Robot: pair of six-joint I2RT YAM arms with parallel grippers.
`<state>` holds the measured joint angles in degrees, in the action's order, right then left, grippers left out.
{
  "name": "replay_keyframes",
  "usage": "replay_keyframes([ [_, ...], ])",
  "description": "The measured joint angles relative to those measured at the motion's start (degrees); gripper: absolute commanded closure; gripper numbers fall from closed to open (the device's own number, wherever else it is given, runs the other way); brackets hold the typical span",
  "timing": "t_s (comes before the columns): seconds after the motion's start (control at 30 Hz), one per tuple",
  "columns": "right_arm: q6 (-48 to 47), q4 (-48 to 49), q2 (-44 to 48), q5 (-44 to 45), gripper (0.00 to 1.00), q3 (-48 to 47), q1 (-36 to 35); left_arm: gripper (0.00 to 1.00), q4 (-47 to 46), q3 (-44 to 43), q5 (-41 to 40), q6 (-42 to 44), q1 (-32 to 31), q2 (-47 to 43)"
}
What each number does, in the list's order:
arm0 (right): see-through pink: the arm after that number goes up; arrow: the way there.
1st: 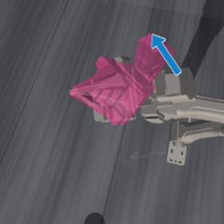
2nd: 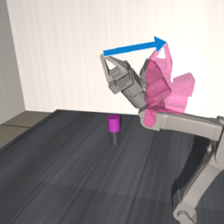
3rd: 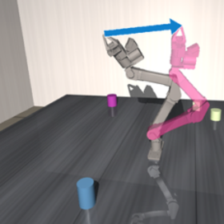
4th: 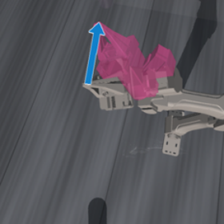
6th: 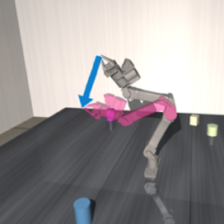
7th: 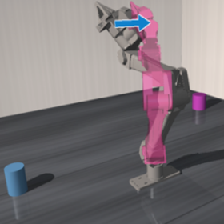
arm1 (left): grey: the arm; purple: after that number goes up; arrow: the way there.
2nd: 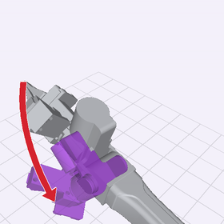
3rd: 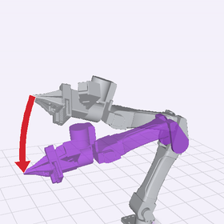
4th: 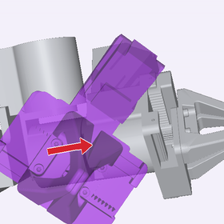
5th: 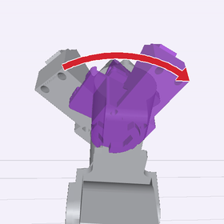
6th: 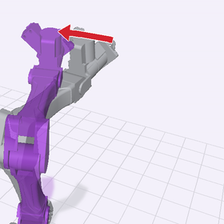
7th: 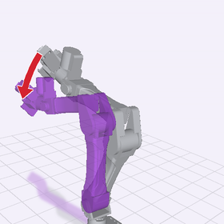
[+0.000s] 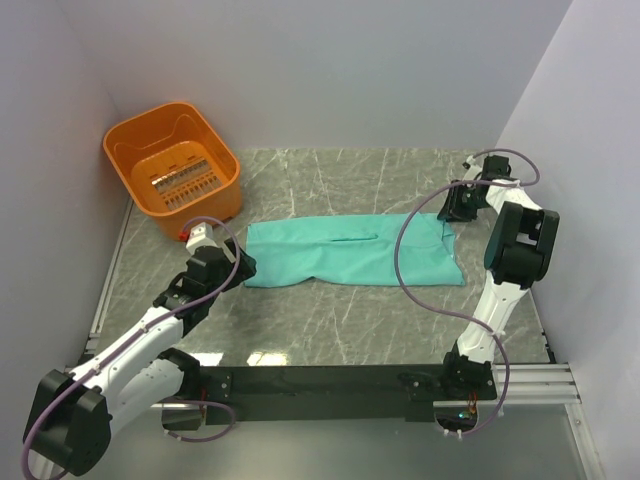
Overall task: Fold and stack the t-shirts
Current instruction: Fold the tshirt
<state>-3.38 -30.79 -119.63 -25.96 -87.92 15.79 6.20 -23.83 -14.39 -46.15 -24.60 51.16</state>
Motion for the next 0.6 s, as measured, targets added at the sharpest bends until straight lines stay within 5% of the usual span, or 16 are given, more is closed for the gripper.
replay_keyframes([
  [0.17, -0.1, -0.1, 0.0, -0.5, 0.66, 0.1, 0.1, 0.15, 0.0, 0.1, 0.2, 0.0, 0.0, 0.1],
  [0.47, 1.0, -1.4, -2.2, -3.5, 0.97, -3.0, 0.1, 0.15, 0.0, 0.2, 0.2, 0.0, 0.0, 0.0],
  [0.6, 1.5, -1.7, -2.3, -3.6, 1.0, -5.0, 0.1, 0.15, 0.0, 0.2, 0.2, 0.0, 0.1, 0.0],
])
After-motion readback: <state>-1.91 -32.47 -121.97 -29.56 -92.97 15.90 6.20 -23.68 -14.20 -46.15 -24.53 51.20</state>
